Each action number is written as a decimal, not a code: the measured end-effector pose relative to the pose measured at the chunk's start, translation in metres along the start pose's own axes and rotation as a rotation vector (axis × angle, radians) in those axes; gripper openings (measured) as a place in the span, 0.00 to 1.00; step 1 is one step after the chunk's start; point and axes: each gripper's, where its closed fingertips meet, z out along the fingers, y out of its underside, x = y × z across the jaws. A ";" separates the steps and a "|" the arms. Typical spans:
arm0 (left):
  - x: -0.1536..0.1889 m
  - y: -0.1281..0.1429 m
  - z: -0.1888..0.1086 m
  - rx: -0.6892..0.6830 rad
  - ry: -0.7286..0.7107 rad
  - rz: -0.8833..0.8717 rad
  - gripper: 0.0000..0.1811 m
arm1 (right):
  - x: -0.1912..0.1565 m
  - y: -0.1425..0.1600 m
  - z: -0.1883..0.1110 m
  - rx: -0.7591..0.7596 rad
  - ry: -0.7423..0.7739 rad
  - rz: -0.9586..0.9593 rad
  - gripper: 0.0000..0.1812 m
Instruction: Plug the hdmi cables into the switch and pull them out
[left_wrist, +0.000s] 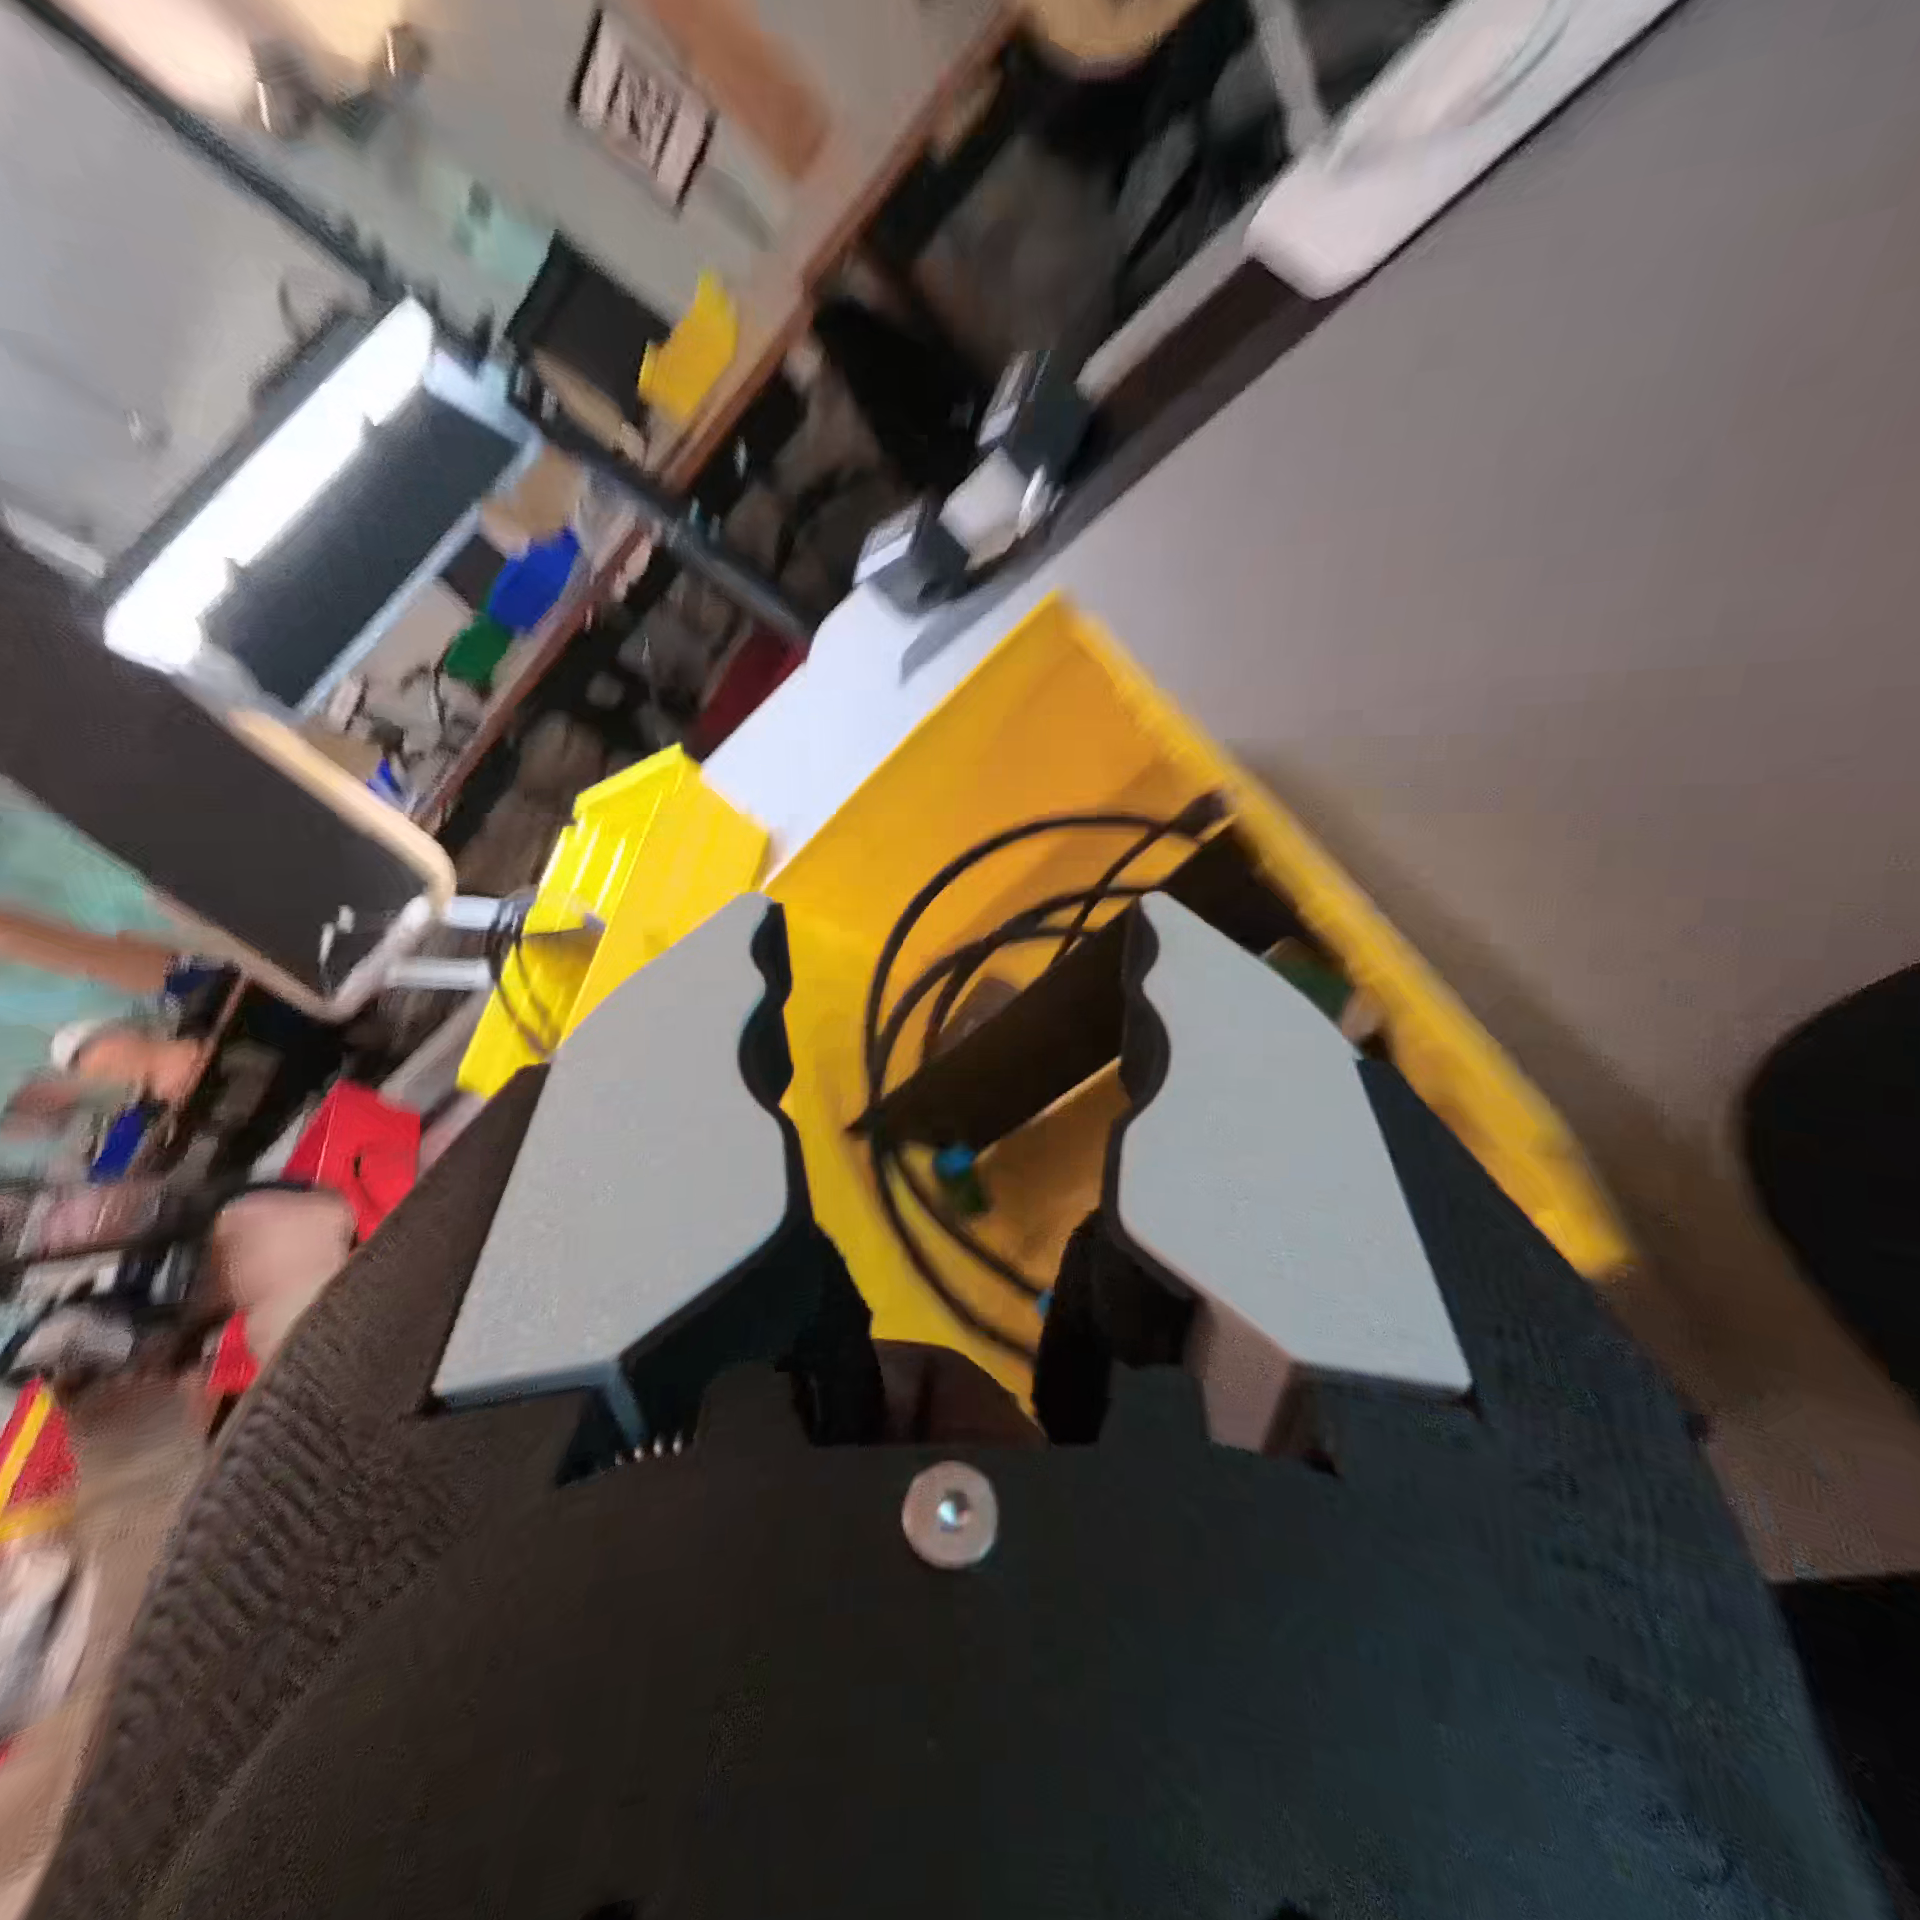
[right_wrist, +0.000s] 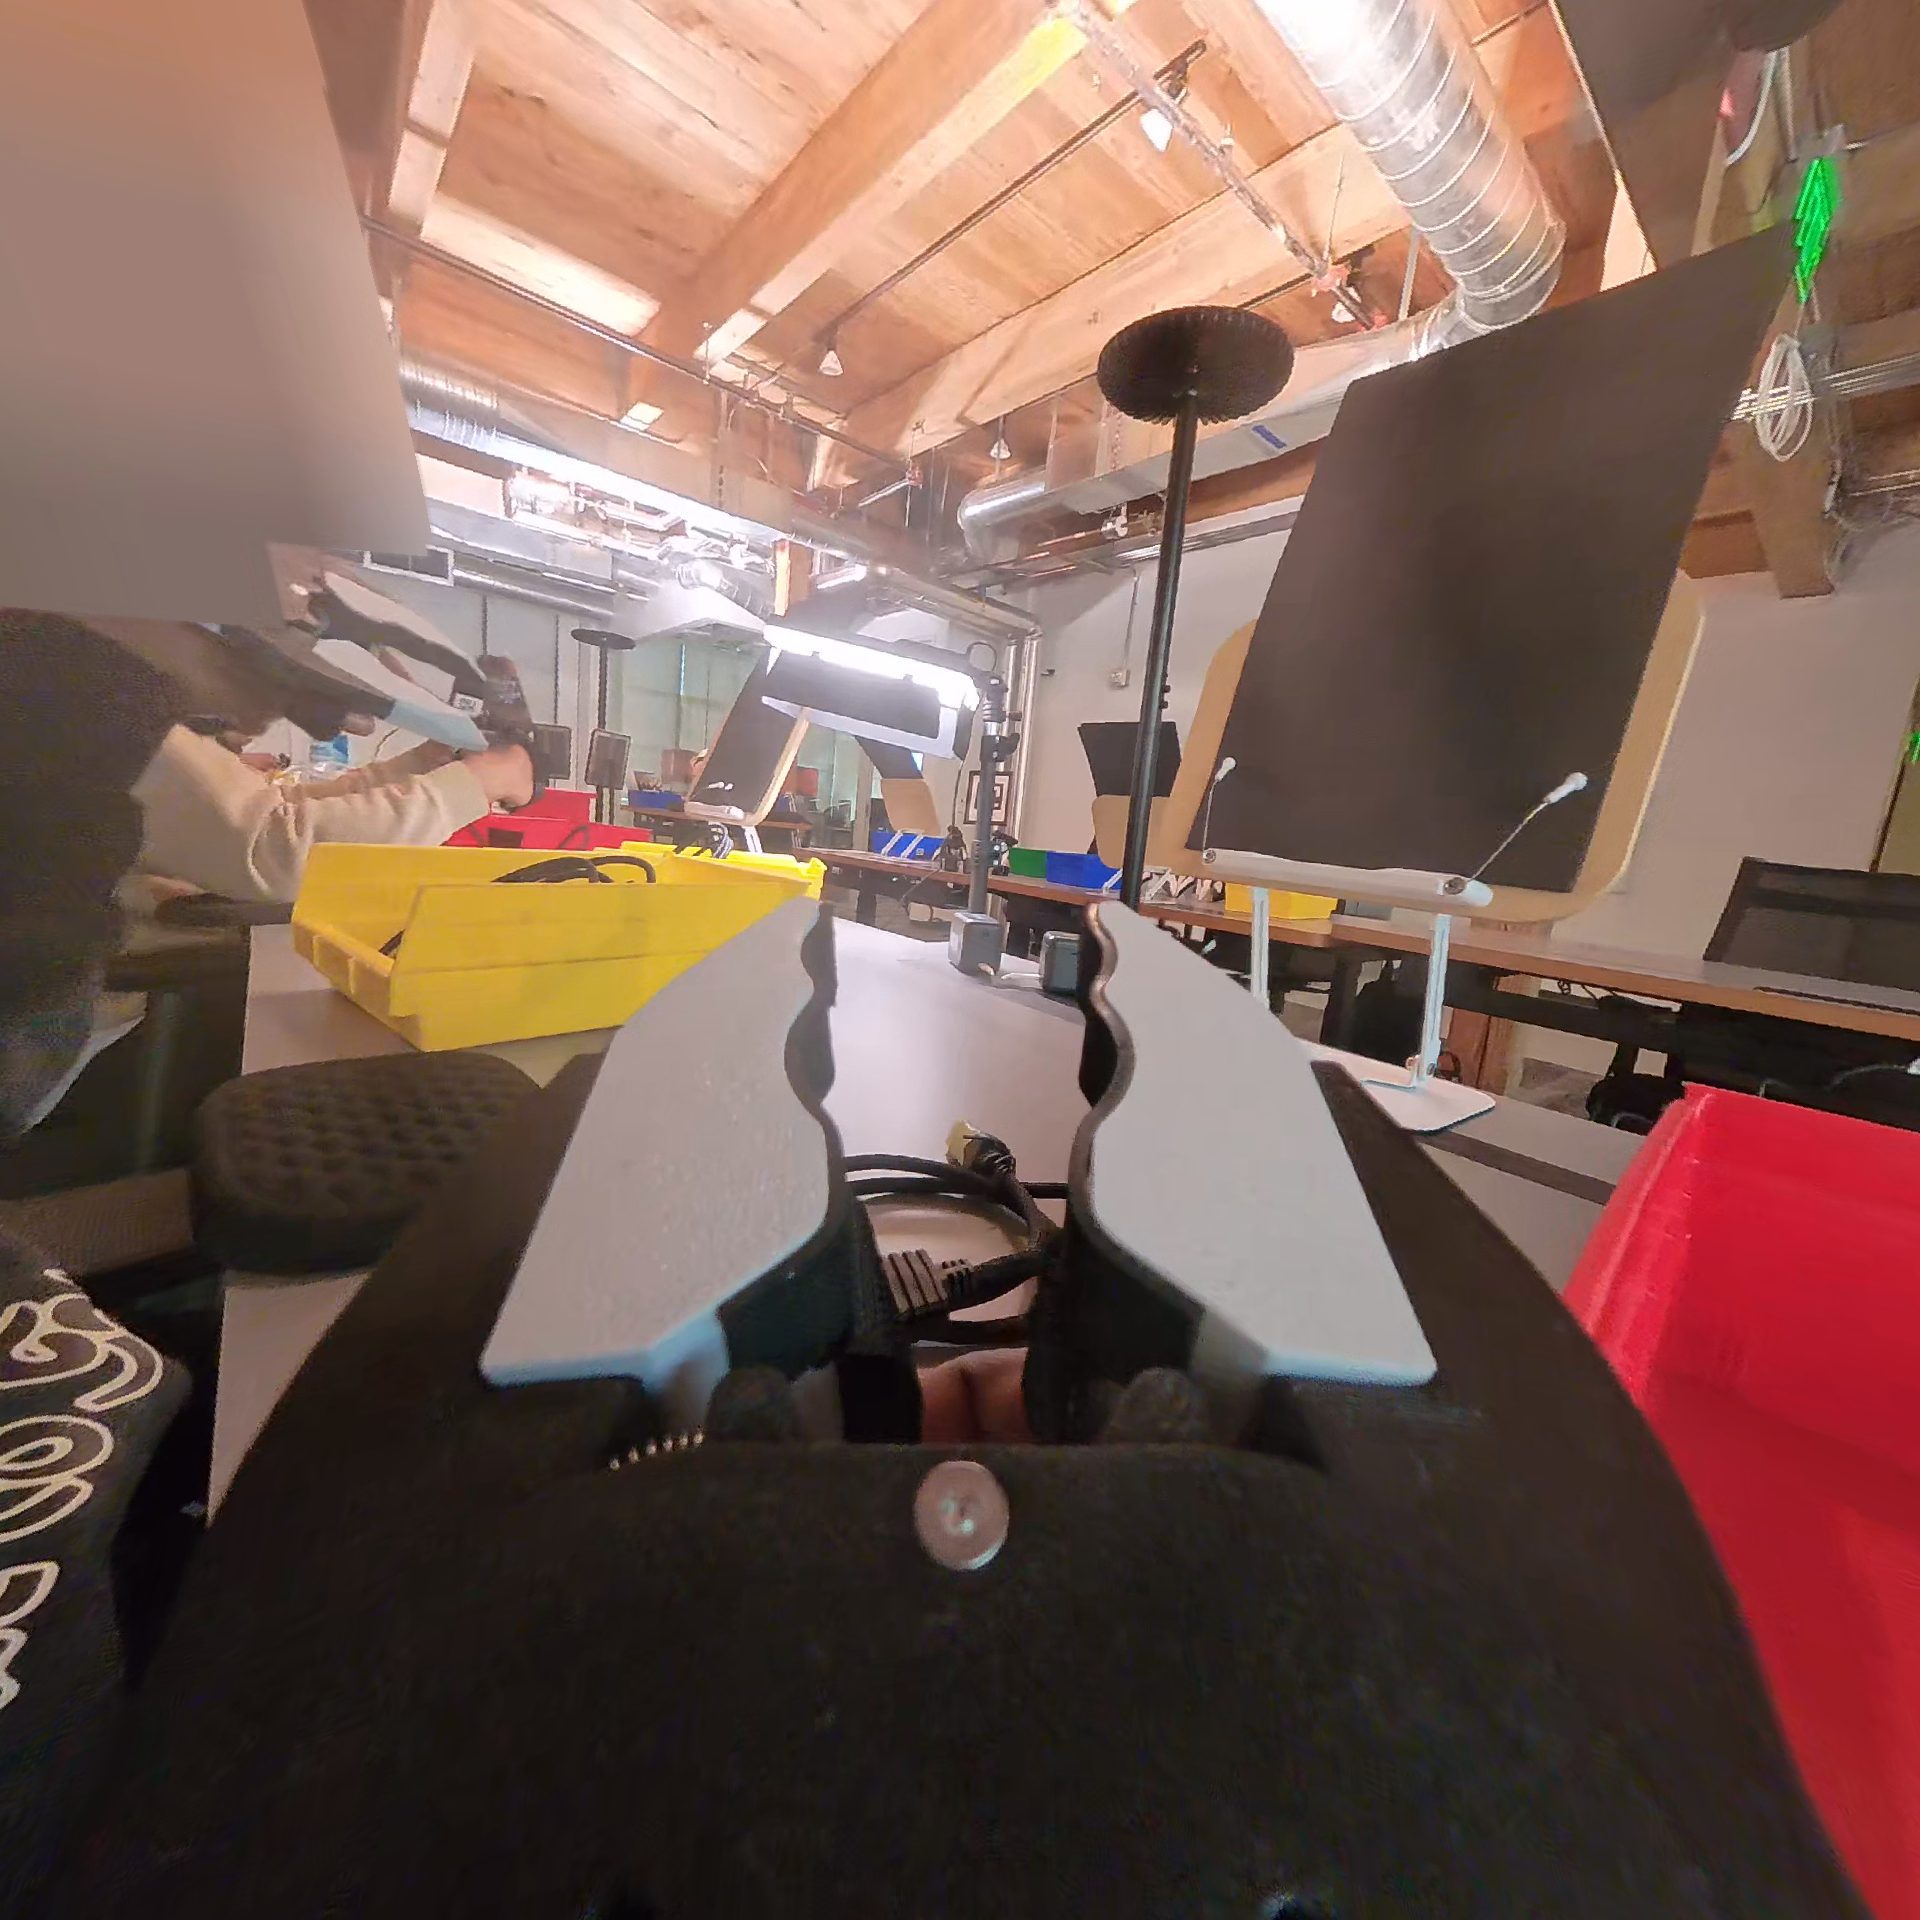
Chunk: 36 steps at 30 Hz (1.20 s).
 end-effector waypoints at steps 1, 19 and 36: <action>-0.014 0.015 0.007 -0.053 -0.009 -0.037 0.32 | 0.000 0.001 0.001 -0.007 -0.005 0.002 0.25; -0.030 0.105 0.105 -0.108 -0.085 -0.348 0.20 | 0.001 -0.001 -0.001 0.010 -0.004 0.017 0.22; -0.029 0.139 0.113 -0.251 -0.129 -0.251 0.10 | 0.002 -0.001 0.000 0.014 0.002 0.019 0.21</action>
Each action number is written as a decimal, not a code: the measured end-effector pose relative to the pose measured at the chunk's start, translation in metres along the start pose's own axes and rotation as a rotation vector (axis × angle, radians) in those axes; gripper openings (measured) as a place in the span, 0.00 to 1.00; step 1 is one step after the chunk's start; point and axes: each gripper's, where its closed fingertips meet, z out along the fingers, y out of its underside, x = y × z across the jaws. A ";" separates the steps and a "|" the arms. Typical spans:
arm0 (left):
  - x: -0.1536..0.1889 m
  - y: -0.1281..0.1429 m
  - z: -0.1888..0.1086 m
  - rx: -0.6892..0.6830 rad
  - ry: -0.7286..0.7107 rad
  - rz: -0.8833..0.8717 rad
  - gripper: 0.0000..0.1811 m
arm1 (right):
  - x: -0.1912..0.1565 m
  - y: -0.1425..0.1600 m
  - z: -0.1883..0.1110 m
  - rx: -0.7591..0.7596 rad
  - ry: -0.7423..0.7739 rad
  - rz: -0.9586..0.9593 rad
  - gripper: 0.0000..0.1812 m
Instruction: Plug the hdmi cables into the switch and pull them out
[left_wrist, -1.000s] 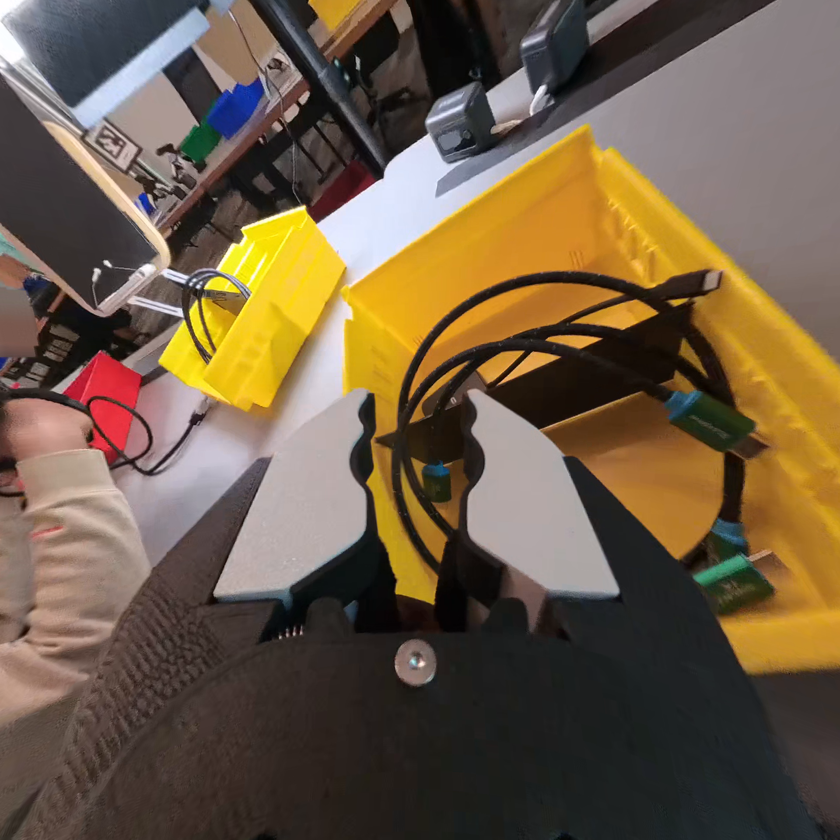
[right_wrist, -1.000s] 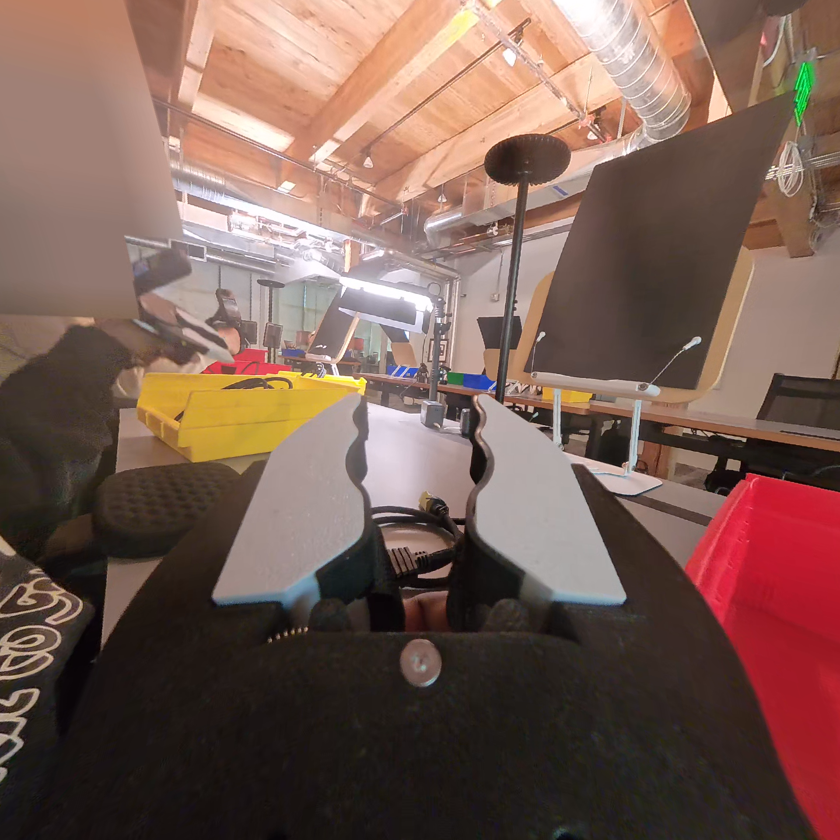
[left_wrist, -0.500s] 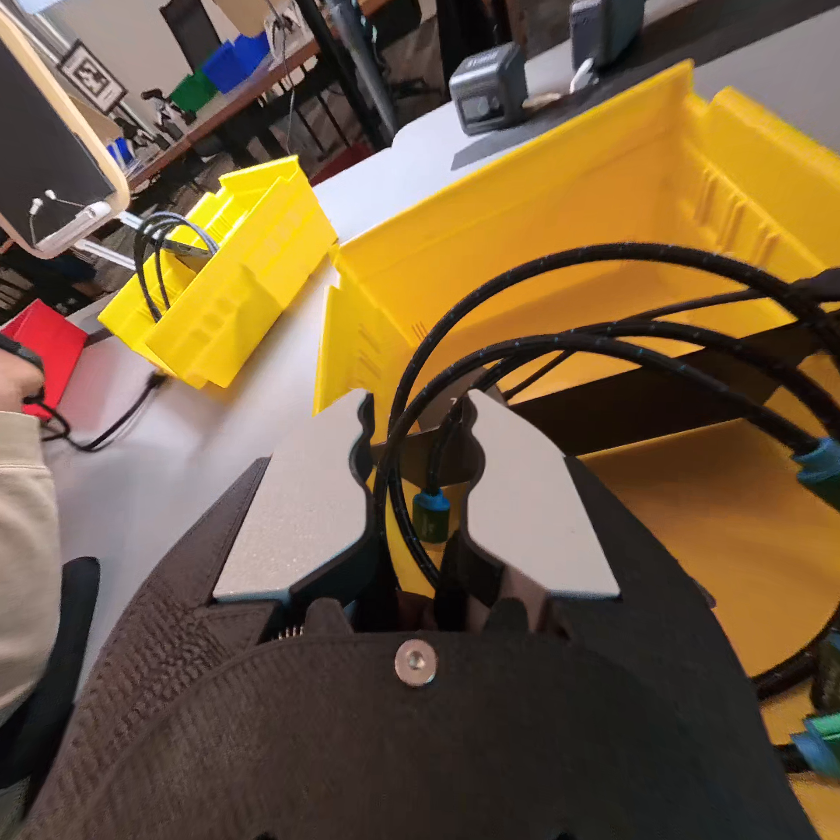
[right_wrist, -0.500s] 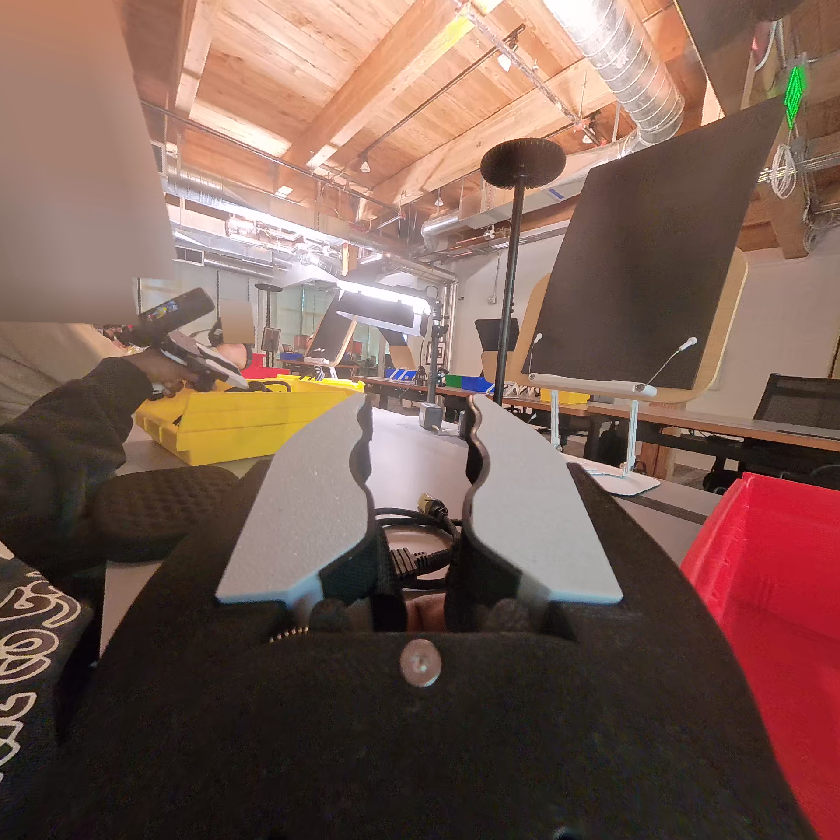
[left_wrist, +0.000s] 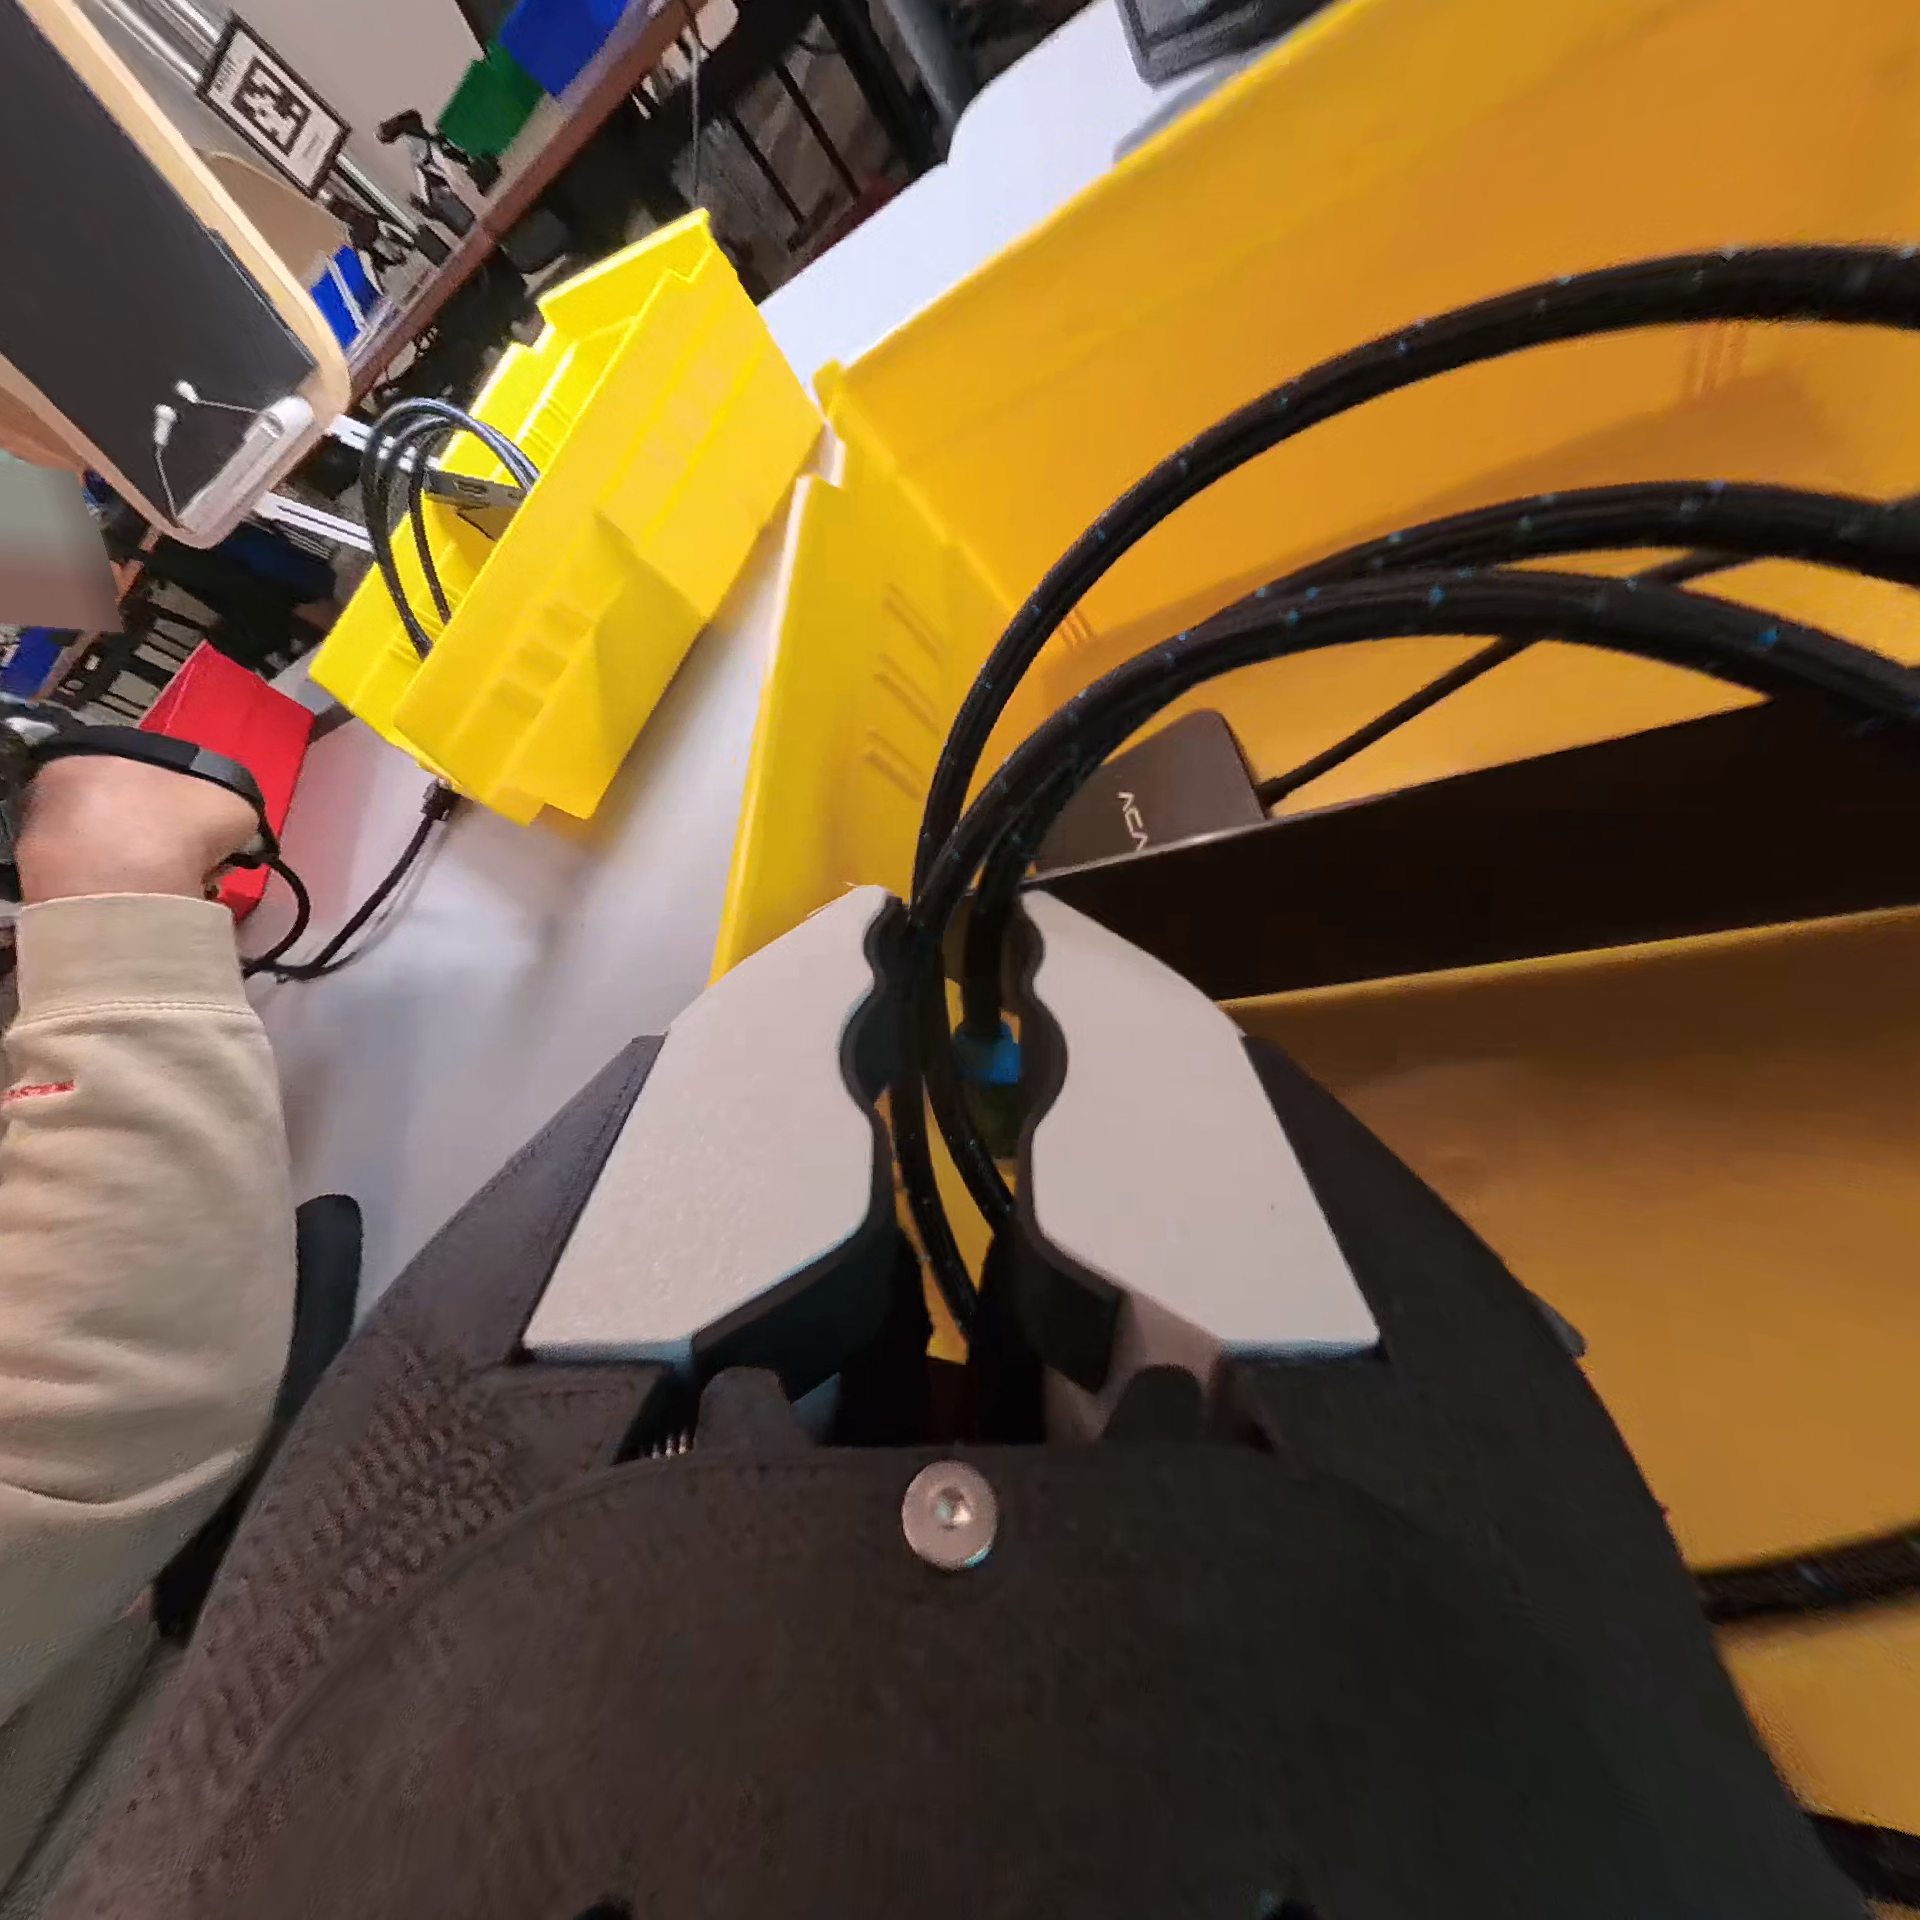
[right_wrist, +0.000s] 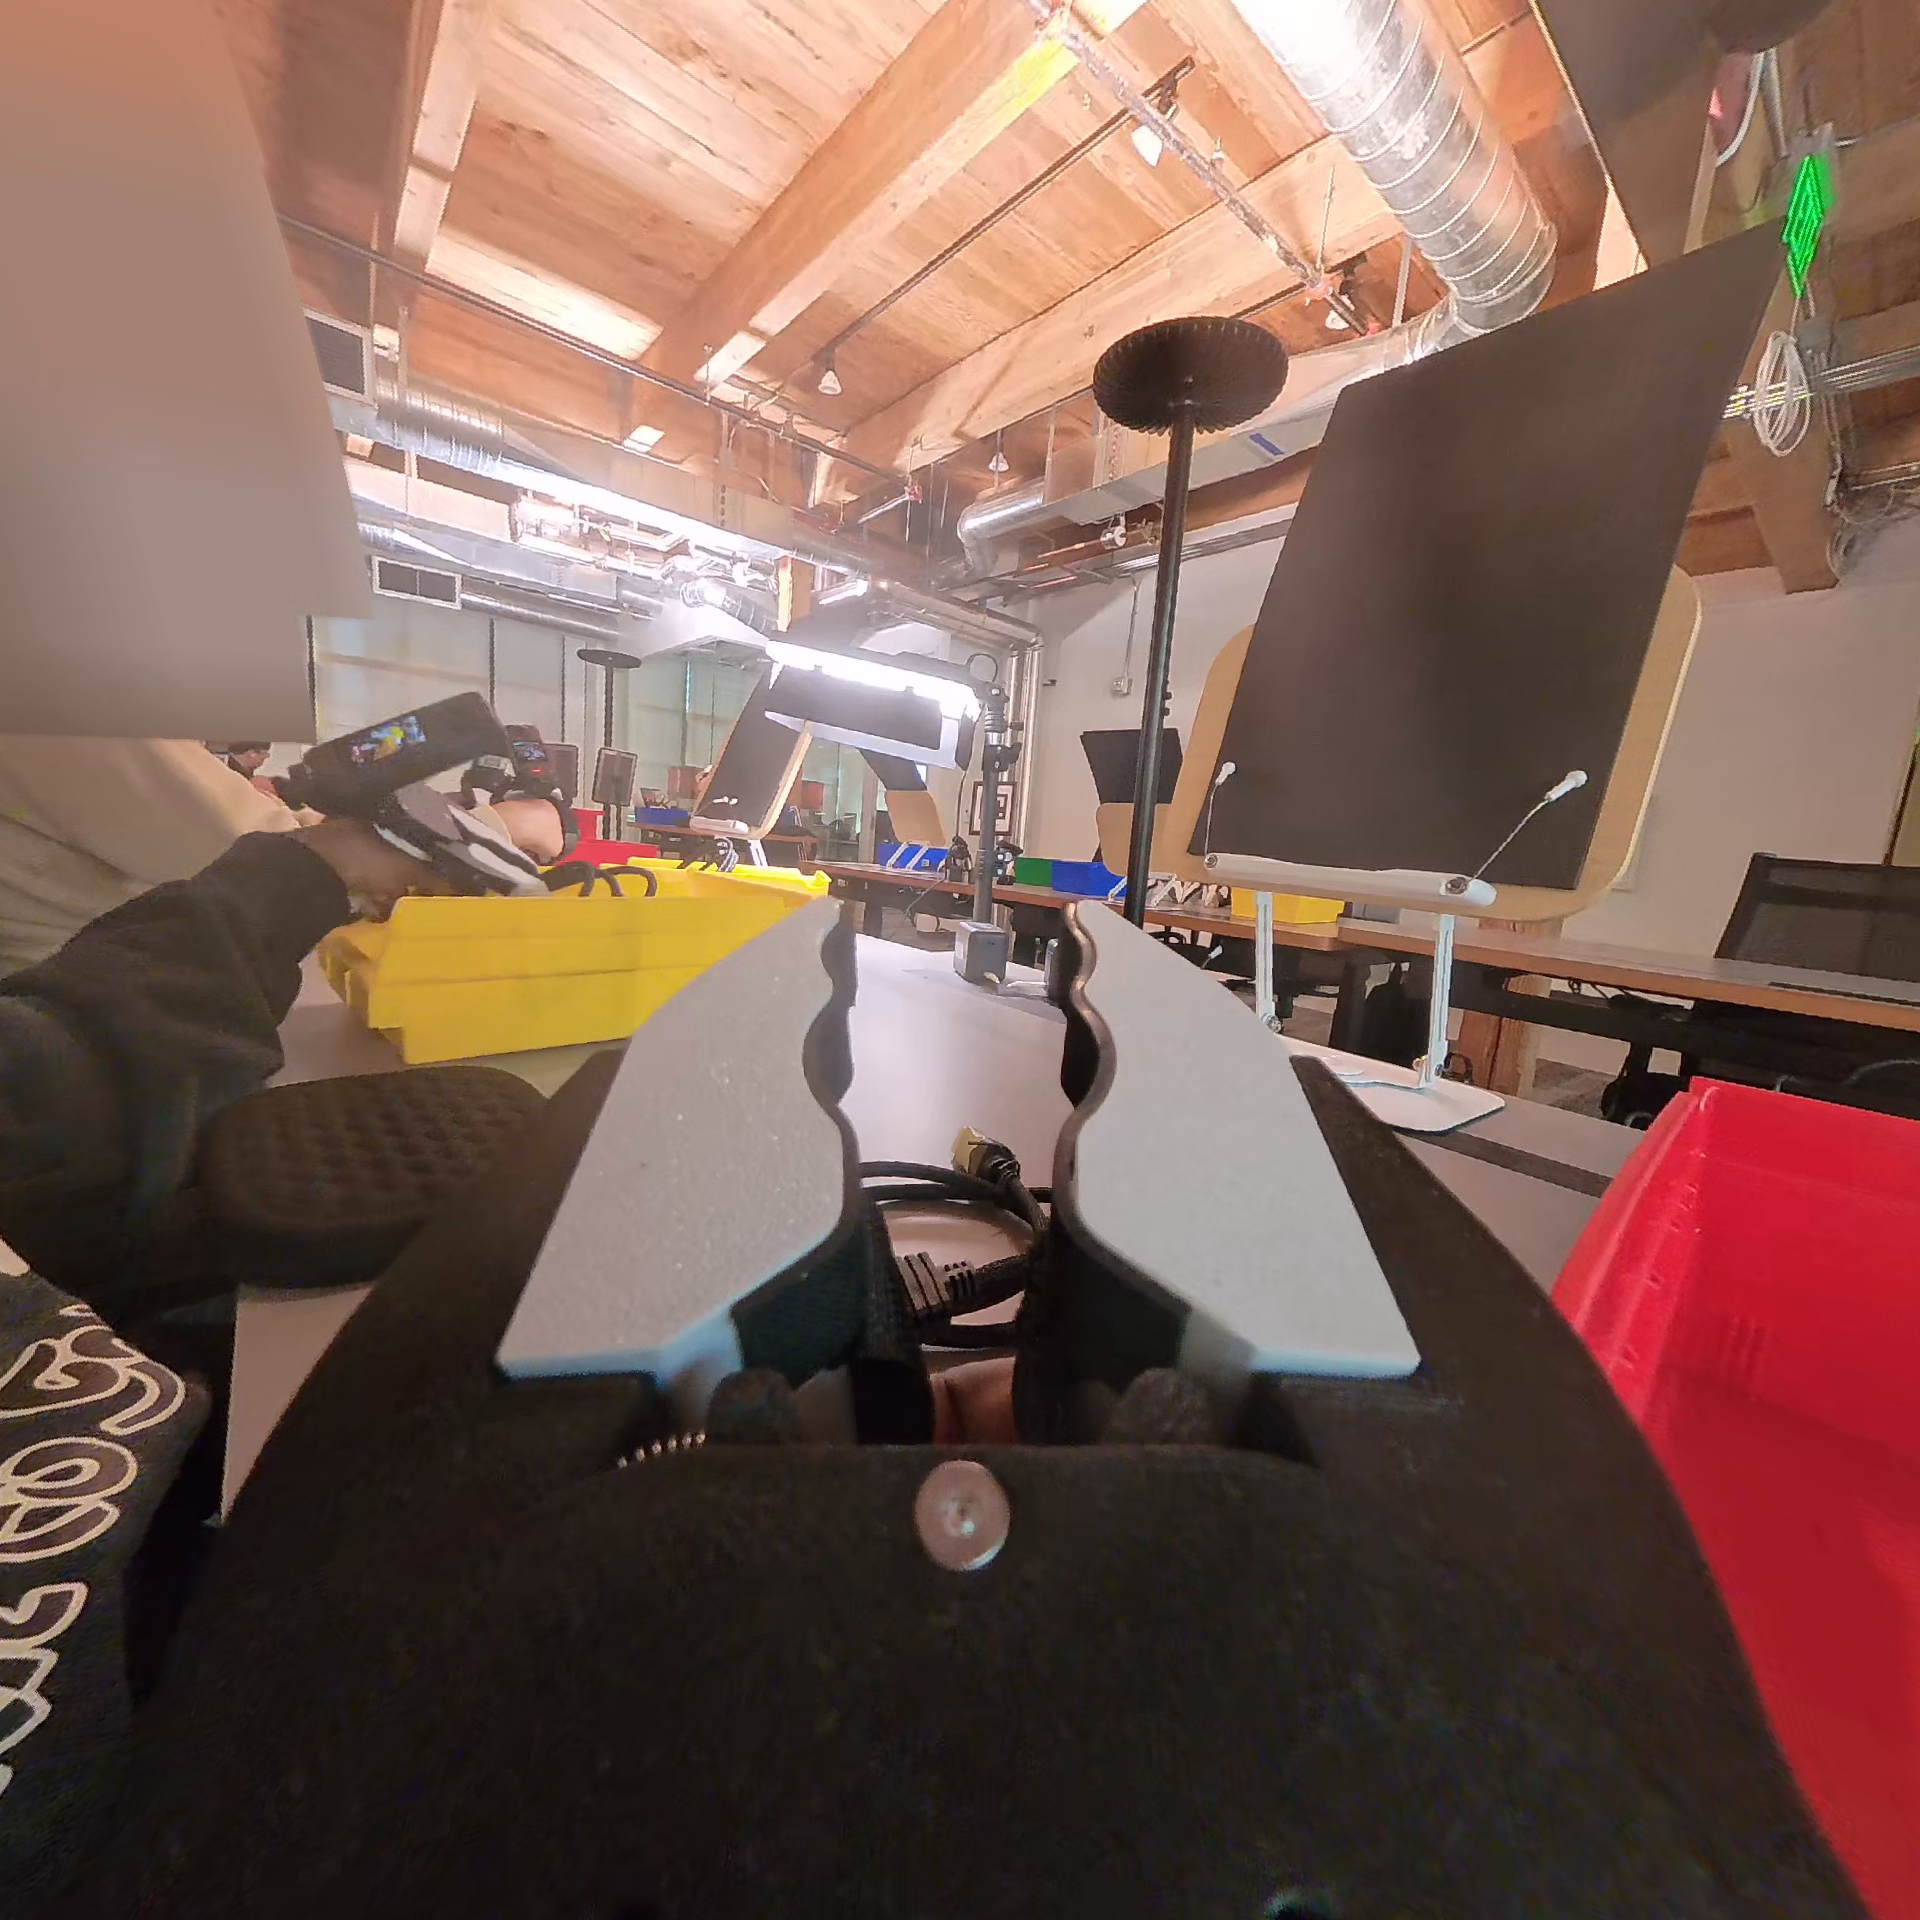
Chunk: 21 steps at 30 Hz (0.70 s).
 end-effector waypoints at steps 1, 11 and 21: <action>-0.002 -0.002 -0.004 0.009 0.003 -0.018 0.10 | 0.000 0.000 0.000 -0.001 0.000 0.001 0.20; 0.000 0.008 -0.019 0.012 0.071 -0.059 0.10 | 0.000 0.000 0.000 -0.002 0.000 -0.002 0.20; -0.014 -0.022 -0.048 0.165 0.024 -0.093 0.05 | 0.000 0.001 0.000 -0.001 0.000 -0.007 0.20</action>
